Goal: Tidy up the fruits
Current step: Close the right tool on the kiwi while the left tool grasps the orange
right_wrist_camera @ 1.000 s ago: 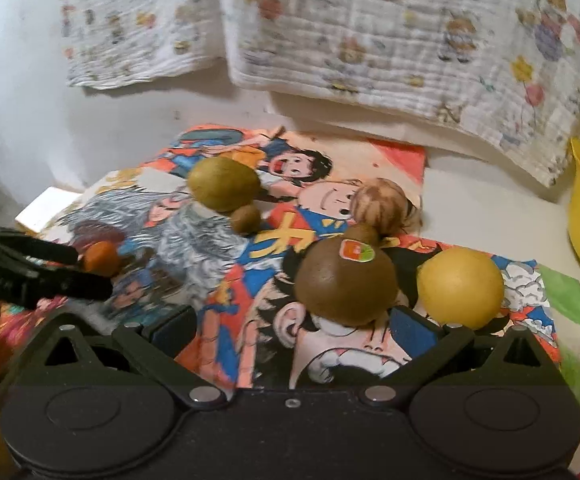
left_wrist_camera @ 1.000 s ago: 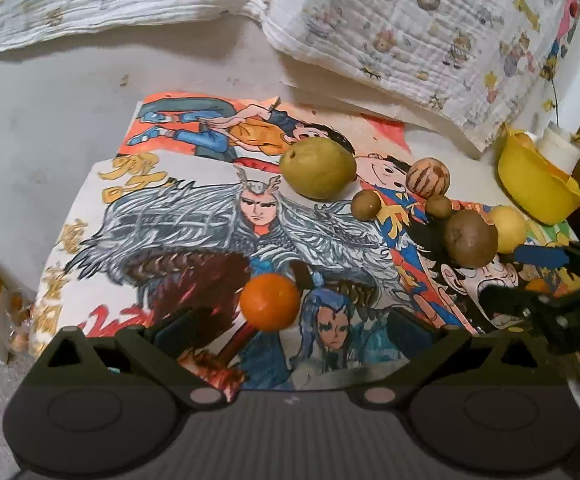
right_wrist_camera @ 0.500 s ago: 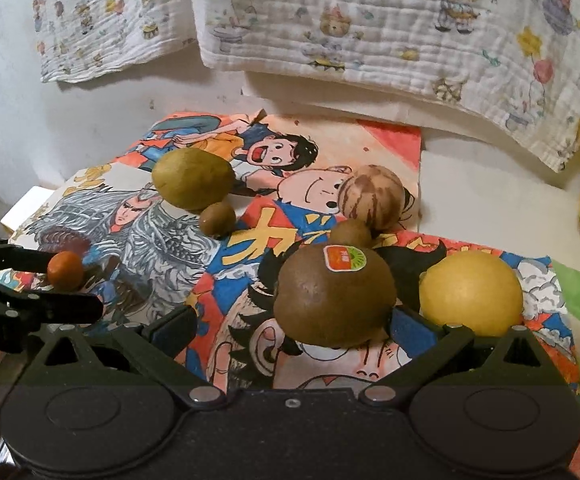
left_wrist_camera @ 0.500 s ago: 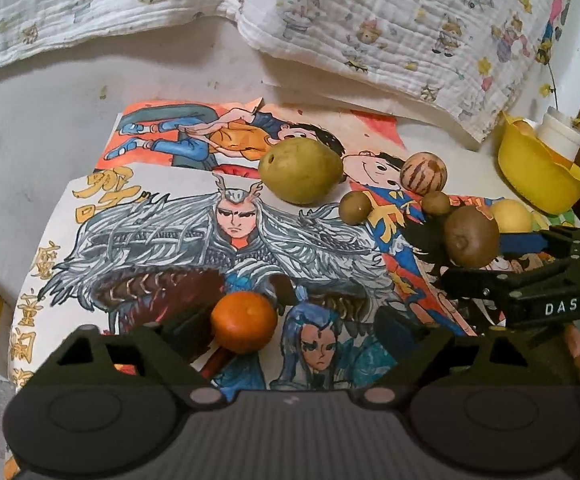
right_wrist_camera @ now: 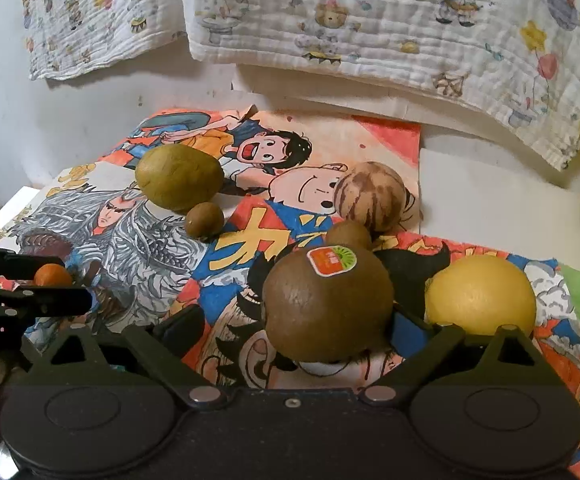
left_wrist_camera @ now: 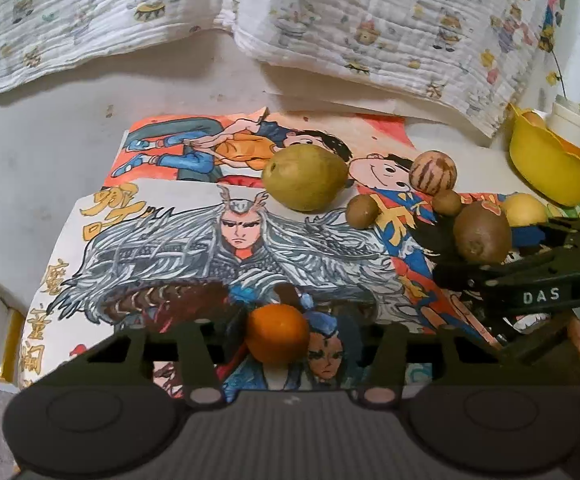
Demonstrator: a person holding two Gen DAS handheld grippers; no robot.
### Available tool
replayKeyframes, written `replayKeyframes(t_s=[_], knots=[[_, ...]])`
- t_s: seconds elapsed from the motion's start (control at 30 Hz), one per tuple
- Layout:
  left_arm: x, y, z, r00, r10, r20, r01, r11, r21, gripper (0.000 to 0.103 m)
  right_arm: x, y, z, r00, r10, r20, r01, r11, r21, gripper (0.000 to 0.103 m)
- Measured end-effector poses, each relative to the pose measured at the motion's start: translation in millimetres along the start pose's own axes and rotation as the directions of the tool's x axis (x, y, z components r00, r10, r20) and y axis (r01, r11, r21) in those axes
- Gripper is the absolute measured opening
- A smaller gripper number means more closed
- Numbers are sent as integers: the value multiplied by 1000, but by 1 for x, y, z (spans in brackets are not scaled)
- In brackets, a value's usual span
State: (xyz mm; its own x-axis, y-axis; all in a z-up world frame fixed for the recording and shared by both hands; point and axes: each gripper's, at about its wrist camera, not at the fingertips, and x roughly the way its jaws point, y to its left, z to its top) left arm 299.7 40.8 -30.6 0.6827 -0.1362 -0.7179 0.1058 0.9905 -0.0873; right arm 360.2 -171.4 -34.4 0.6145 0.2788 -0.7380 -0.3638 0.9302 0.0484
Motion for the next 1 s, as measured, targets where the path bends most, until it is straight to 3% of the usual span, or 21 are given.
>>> replayKeyframes(t_s=[0.2, 0.37, 0.53, 0.67, 1.0], knots=[[0, -5, -3, 1000, 2, 6, -2, 999, 36, 39, -1, 5, -1, 1000, -5, 9, 5, 999, -32, 82], [-1, -6, -3, 1000, -5, 2, 5, 999, 36, 37, -2, 8, -1, 1000, -17, 25, 19, 998, -55, 65], [-3, -7, -2, 1000, -17, -2, 17, 999, 29, 36, -1, 8, -2, 999, -2, 44, 5, 998, -68, 64], [-7, -6, -3, 1000, -22, -1, 22, 1000, 19, 36, -5, 5, -4, 997, 57, 47, -55, 998, -42, 64], [-38, -11, -7, 998, -40, 50, 40, 999, 14, 36, -52, 31, -12, 979, 182, 94, -171, 979, -112, 63]])
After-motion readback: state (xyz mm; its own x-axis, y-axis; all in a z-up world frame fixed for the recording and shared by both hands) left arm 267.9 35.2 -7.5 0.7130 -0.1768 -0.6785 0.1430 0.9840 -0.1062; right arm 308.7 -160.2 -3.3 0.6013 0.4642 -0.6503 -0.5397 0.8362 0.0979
